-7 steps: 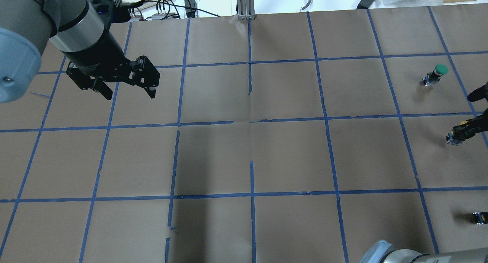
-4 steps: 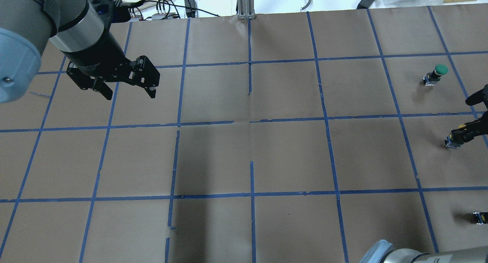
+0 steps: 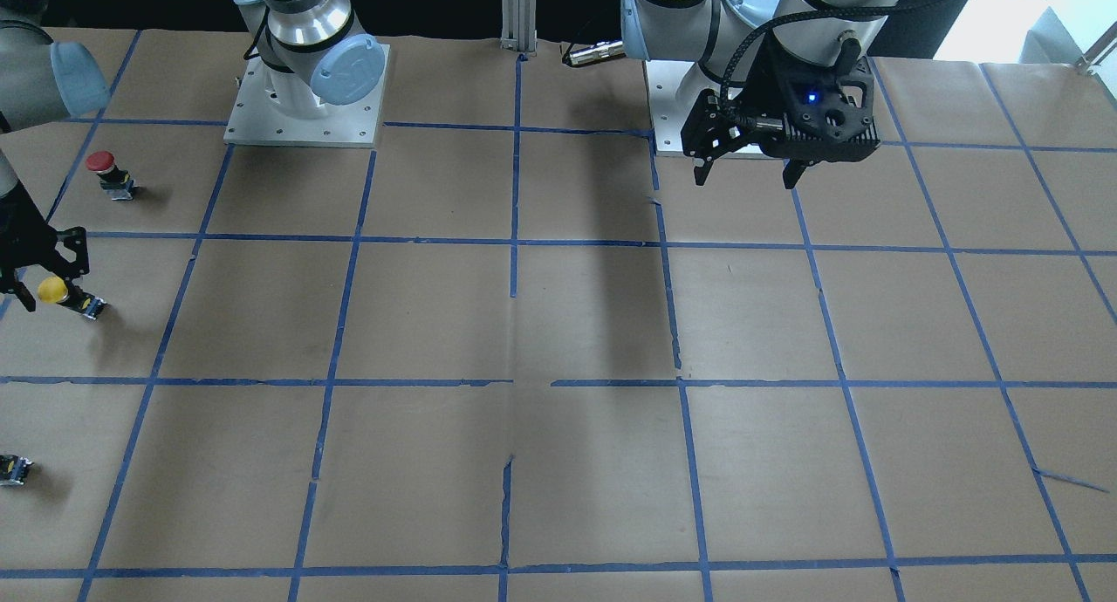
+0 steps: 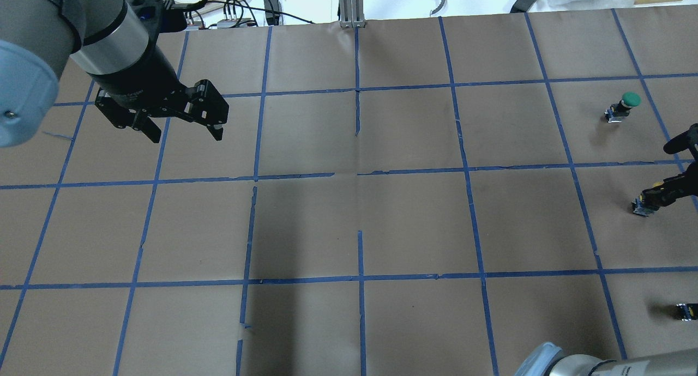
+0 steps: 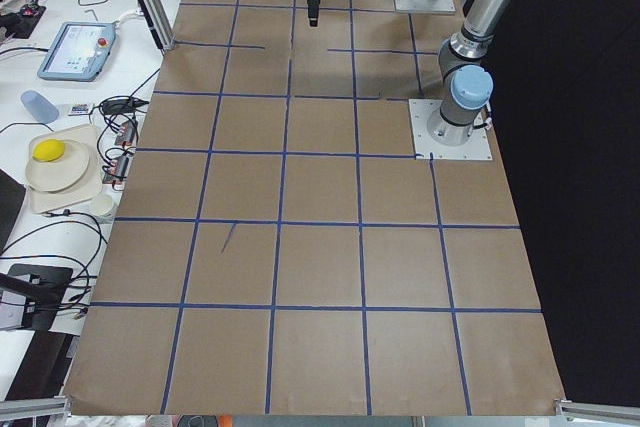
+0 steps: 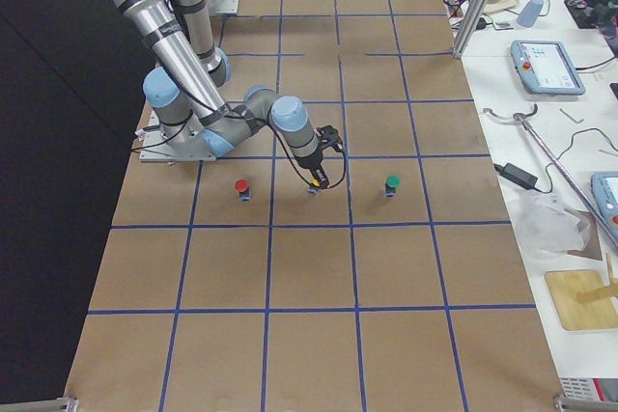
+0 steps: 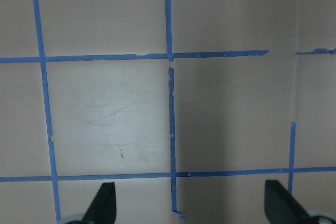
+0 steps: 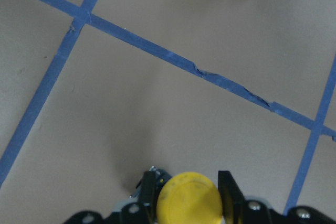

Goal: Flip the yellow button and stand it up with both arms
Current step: 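Lower the block upright onto the table with the right gripper, then open the right gripper and lift it off the standing block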

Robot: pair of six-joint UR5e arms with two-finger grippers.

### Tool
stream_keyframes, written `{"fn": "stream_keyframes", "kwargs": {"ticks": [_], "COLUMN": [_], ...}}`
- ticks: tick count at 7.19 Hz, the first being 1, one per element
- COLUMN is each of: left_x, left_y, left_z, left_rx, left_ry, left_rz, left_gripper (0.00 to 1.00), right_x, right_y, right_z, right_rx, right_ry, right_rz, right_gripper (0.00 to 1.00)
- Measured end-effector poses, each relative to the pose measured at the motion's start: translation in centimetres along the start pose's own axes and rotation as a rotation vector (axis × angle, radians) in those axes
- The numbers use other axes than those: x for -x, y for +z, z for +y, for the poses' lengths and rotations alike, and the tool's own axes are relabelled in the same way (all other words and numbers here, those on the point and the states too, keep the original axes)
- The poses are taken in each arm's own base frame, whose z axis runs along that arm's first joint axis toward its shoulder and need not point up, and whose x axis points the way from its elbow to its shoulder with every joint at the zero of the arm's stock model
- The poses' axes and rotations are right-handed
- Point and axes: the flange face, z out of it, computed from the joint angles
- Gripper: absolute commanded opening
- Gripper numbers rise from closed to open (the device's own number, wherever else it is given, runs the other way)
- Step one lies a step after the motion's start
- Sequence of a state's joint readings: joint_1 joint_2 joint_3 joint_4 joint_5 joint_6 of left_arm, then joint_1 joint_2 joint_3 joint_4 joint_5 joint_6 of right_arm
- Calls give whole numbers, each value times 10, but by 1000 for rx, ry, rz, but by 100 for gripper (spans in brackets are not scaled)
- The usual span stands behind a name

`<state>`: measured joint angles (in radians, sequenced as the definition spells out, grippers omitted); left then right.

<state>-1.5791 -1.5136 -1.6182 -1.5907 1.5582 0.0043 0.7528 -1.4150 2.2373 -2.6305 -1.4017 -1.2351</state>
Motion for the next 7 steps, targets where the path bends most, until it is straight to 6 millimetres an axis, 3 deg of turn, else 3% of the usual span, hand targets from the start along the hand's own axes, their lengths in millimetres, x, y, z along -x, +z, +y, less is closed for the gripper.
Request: {"fn": "stream_keyframes", "kwargs": {"ticks": [2, 4, 6, 7], "left_x": [0, 0, 1, 1], "left_y": [-1, -2, -3, -3], "left_z": [0, 1, 2, 2], "left_rx": [-3, -5, -6, -6], "left_ry": [0, -1, -1, -2], "left_rz": [1, 1, 1, 1], "left_gripper": [100, 100, 100, 100], "right_x": [0, -3, -7, -6], "right_y": [-1, -14, -58, -86], "right_z": [2, 1, -16, -34], "right_rx": [13, 48, 82, 109], "right_ry": [14, 69, 192, 262], "right_rz": [-1, 5, -52, -101], "right_gripper": [100, 100, 100, 100]}}
